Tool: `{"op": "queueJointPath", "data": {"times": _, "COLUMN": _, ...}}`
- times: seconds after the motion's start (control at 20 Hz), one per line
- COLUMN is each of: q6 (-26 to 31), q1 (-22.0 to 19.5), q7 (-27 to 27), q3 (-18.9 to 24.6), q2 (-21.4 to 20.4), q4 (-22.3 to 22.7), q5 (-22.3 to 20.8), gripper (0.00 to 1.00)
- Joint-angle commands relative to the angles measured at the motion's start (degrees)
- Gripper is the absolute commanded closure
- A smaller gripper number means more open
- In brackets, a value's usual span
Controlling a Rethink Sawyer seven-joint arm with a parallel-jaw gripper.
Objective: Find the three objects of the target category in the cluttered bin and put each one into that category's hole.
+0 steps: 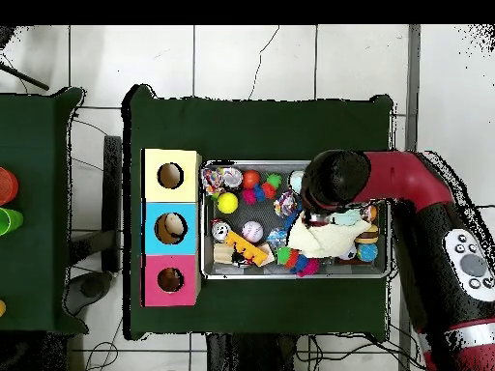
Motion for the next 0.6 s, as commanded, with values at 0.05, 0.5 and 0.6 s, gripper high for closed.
{"op": "queueJointPath", "data": {"times": 0.05, "q6": -13.3, "q1": 4.4, "q7": 24.6, "q3": -4.0, "q2": 4.3, "q4": 10.1, "q5": 3.4, "gripper": 0.0}}
{"op": "queueJointPath", "data": {"times": 0.5, "q6": -27.3, "q1": 7.9, "q7": 29.5, "q3": -8.8, "q2": 8.1, "q4": 11.9, "q5": 9.0, "gripper": 0.0}}
{"op": "queueJointPath", "data": {"times": 0.6, "q6": -29.2, "q1": 7.8, "q7": 29.0, "q3": -9.1, "q2": 8.6, "q4": 12.5, "q5": 9.7, "gripper": 0.0}}
